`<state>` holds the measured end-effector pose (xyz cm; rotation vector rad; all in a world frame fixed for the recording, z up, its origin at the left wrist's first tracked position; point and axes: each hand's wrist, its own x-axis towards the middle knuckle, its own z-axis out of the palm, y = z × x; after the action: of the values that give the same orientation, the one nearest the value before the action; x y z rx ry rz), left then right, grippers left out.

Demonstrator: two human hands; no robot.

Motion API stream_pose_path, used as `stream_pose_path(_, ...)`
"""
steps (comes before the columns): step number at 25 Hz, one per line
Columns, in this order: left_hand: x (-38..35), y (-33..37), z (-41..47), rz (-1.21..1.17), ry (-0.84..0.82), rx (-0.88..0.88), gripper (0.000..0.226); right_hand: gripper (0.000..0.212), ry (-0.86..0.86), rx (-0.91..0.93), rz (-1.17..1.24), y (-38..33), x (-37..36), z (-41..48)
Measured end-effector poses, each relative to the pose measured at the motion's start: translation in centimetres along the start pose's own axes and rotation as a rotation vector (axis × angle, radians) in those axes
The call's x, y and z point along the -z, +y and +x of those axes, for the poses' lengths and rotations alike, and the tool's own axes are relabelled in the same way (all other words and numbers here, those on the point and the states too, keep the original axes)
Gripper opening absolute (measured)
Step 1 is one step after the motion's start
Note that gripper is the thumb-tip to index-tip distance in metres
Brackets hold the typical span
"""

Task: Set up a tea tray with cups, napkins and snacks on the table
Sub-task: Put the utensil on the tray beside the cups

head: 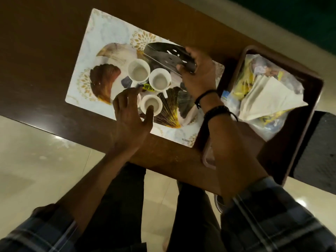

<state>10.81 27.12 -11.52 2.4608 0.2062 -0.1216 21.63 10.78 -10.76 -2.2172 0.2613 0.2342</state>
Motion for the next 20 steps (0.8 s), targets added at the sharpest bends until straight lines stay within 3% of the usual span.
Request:
stream_pose_path(6,0.9,-2.6,2.8,-0.048,-0.053,0.046,0.066,0.049,-0.217,0.017,-0.126,-1.3,-4.6,3.8)
stream_pose_path(13,0.5,-4.4,3.8,-0.106,-0.207,0.077,0.072,0.051,-0.366,-0.01,-0.231,-1.7,-5.1,5.1)
stream_pose_path(20,0.2,-4.2,3.5,-0.075,-0.211,0.104,0.07,0.048,-0.344,0.052,-0.373,-1.7,-5.4,2.9)
